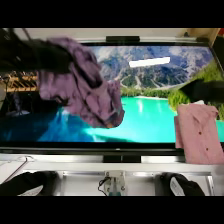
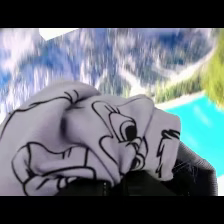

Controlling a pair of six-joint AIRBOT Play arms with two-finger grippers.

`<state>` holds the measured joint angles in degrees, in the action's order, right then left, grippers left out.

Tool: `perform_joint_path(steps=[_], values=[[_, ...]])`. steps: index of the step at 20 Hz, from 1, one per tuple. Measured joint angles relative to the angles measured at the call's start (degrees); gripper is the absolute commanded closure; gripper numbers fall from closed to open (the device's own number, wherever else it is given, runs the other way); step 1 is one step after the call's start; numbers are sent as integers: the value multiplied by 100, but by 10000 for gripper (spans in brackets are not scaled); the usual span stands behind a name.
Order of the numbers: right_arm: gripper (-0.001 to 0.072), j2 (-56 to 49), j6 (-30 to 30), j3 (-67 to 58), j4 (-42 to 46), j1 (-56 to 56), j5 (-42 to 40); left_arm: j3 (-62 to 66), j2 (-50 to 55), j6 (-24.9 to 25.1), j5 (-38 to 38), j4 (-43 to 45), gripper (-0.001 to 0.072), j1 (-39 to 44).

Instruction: Fold the shirts.

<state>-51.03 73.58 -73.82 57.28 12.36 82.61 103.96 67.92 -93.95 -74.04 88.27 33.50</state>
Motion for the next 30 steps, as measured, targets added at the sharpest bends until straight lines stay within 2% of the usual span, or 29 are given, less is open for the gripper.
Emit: perform_joint_path(steps=[1,4,8,12,18,19,20,21,26,30], values=[[60,7,125,387,118,-424,-146,-313,-31,-50,-90,35,650,55],[61,-109,588,1694,140,-1731,-1139,-1335,-94,-229,-289,192,649,157],[60,-890,826,2758,-745,-2962,-2529,-2343,-260,-450,-369,323,650,227],[61,-1985,566,3069,-1864,-3748,-3392,-2723,-584,-590,-323,474,649,251],[65,-2892,-428,3161,-3565,-4332,-4205,-2848,-946,-793,-302,608,650,258],[107,-2942,-553,3147,-3757,-4378,-4325,-2855,-968,-815,-299,612,649,258],[322,-2979,-658,3126,-3899,-4409,-4459,-2859,-984,-835,-299,614,649,260],[633,-3003,-723,3093,-4026,-4424,-4575,-2861,-997,-850,-299,619,650,260],[624,-2865,-1058,2767,-4068,-4358,-4708,-2841,-1047,-874,-282,664,649,260],[624,-1982,-1158,2002,-2844,-3681,-4048,-2205,-1099,-879,-186,931,649,258]])
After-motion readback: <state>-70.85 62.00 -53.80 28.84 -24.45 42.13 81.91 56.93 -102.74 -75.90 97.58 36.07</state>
